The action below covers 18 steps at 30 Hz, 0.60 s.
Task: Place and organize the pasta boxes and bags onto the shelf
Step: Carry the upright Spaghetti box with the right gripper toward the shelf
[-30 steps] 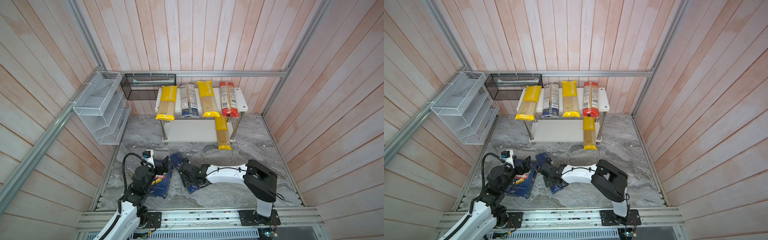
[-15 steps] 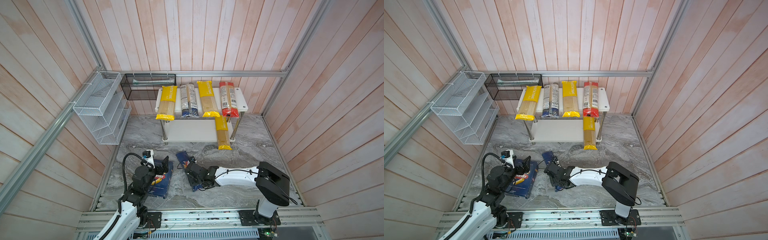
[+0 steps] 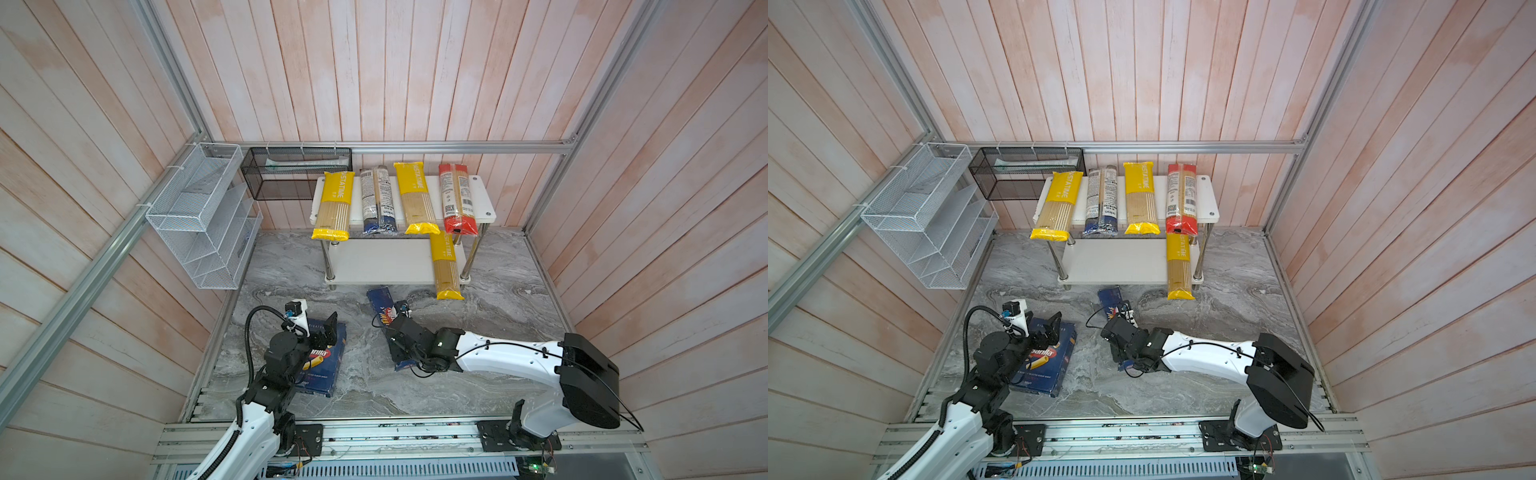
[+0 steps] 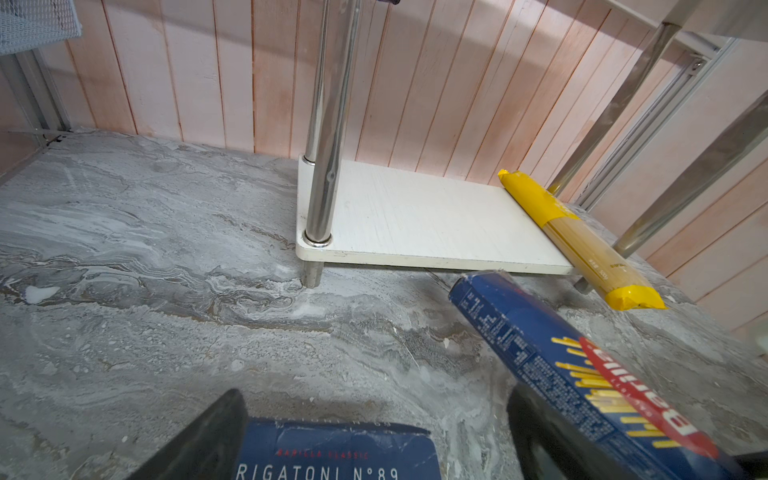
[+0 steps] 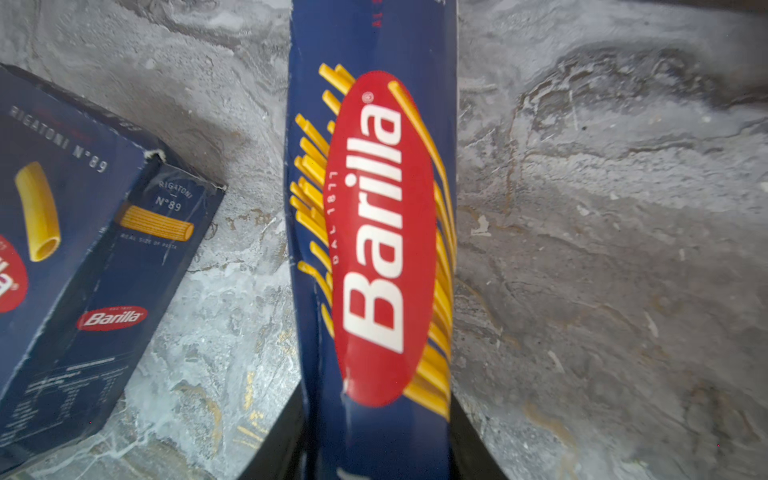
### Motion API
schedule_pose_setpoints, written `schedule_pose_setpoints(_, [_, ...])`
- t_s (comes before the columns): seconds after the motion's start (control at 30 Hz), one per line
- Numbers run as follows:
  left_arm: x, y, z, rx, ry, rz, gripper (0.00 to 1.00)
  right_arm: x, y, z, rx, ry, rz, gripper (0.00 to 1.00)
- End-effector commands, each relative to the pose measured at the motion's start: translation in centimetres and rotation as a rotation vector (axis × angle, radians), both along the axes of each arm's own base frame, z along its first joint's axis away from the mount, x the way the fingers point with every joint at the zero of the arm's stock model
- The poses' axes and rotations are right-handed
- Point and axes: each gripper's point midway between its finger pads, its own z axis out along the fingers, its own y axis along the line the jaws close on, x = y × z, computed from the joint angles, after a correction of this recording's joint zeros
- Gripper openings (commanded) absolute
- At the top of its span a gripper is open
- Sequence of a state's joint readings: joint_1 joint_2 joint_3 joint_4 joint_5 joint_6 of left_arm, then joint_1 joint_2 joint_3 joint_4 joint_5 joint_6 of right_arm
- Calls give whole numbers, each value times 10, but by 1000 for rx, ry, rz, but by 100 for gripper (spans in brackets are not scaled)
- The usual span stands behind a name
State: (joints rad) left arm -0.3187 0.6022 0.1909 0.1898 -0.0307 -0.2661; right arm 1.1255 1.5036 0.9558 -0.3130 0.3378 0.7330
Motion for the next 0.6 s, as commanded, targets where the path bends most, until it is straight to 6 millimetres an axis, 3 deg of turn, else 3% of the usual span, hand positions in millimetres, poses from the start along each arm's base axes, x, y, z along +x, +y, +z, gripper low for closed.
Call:
schedule_pose_setpoints(0.0, [3, 1, 15, -12, -28, 6, 100, 23, -9, 47, 90, -148, -94, 33])
schedule_pose_setpoints(0.57, [3, 1, 14, -10, -26, 5, 100, 58, -65, 81, 118, -221, -197, 33])
